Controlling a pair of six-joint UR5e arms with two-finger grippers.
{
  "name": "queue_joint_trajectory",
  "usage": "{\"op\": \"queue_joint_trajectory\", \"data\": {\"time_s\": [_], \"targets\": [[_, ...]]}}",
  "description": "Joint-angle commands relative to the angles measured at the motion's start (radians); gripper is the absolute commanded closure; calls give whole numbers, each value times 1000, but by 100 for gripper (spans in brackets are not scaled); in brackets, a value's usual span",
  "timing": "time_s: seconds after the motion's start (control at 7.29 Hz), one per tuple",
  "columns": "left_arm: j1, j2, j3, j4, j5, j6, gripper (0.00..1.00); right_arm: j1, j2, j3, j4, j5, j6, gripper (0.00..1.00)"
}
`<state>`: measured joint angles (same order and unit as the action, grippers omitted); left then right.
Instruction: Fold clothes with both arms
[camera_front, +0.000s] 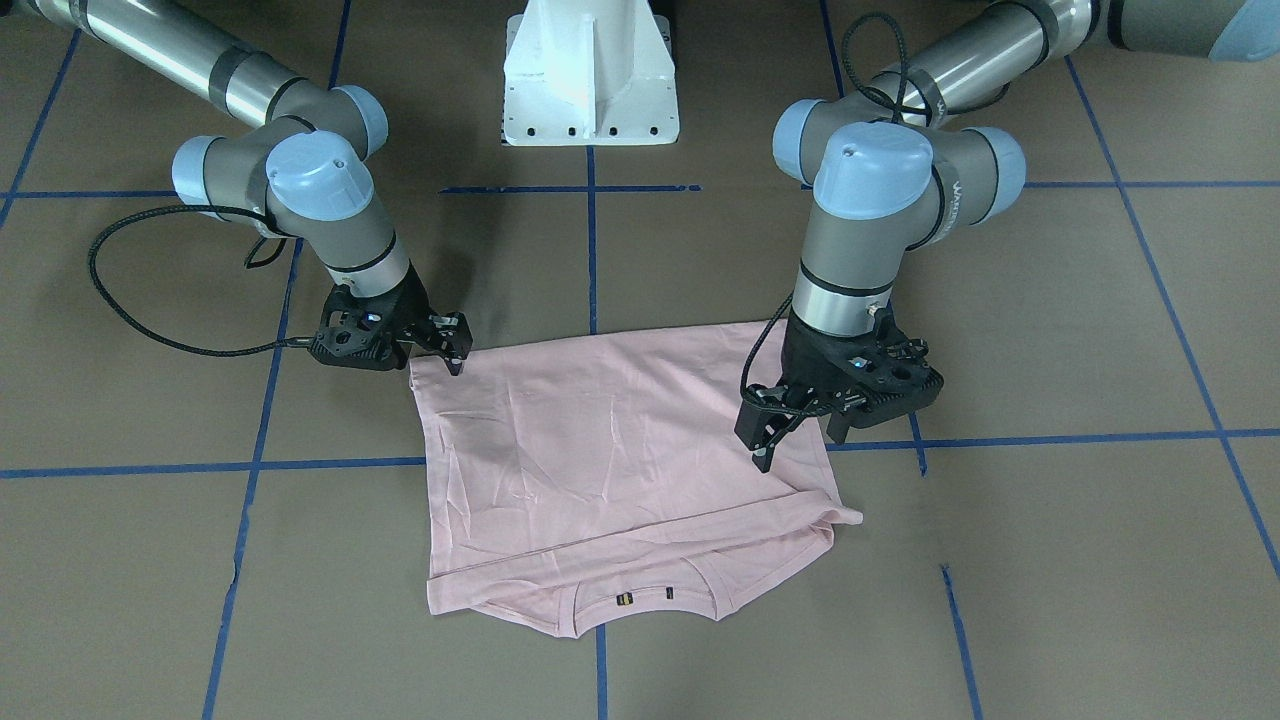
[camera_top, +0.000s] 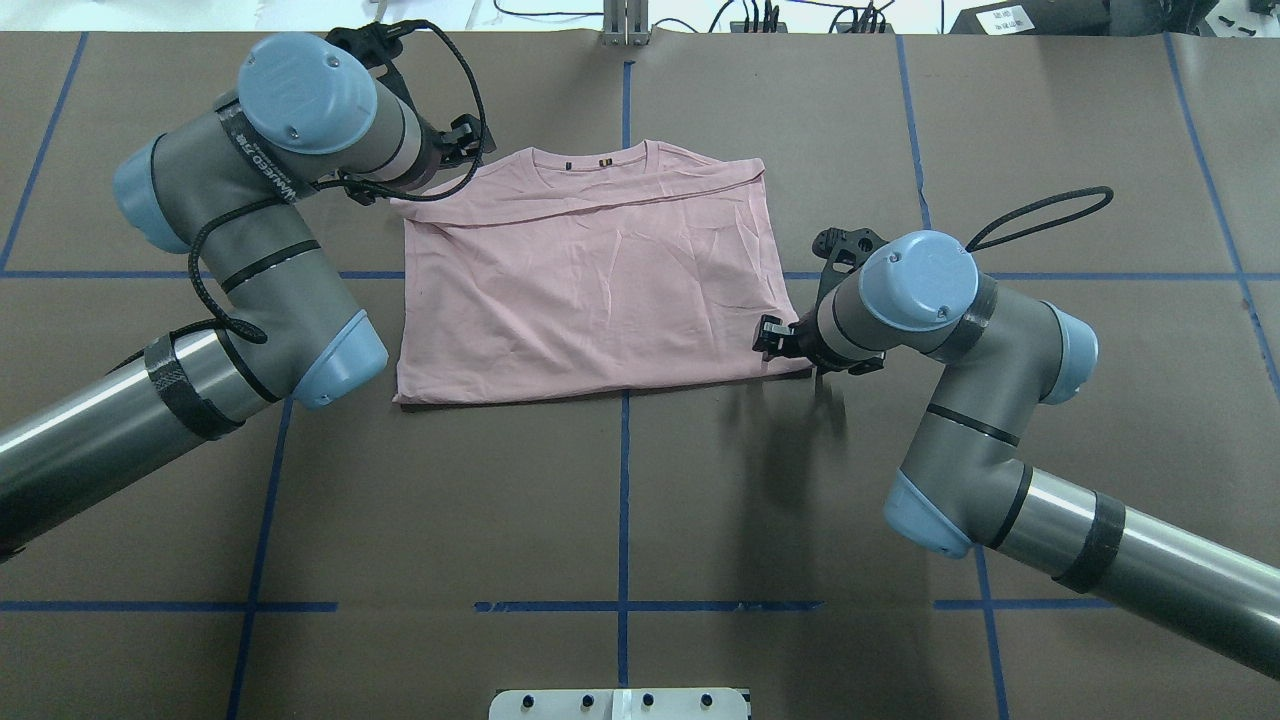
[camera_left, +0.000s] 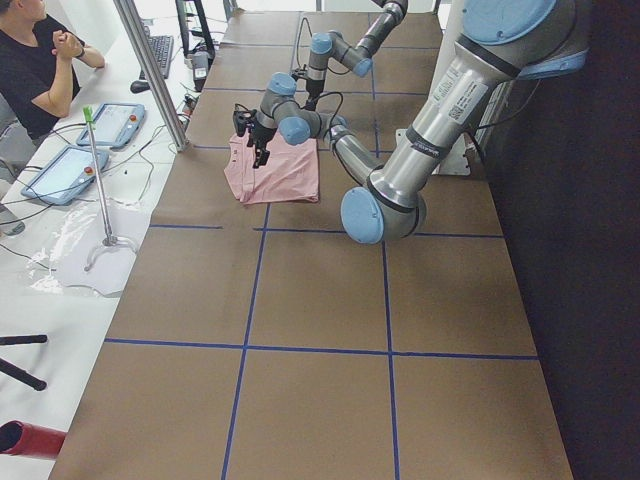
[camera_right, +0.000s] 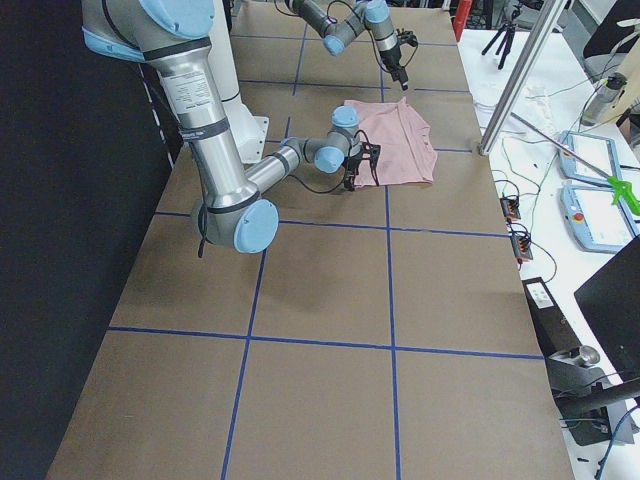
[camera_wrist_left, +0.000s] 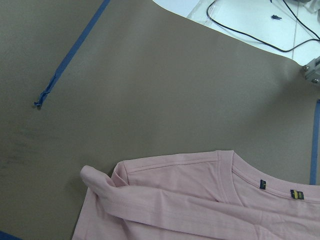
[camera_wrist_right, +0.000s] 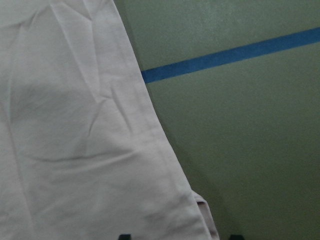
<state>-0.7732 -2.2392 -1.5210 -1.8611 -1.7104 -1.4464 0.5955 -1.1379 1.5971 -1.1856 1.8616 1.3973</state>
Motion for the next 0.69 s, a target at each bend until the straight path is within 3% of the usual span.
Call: {"op": "queue_joint_trajectory", "data": {"time_s": [0.0, 0.41, 0.55], "targets": [[0, 7, -7, -1, 0, 0, 0, 9, 0, 1, -2, 13, -11, 100], [2, 7, -10, -1, 0, 0, 0, 21, -25, 44, -34, 22, -9, 100], [3, 7, -24, -1, 0, -2, 0, 9, -124, 155, -34, 24, -11, 100]]}}
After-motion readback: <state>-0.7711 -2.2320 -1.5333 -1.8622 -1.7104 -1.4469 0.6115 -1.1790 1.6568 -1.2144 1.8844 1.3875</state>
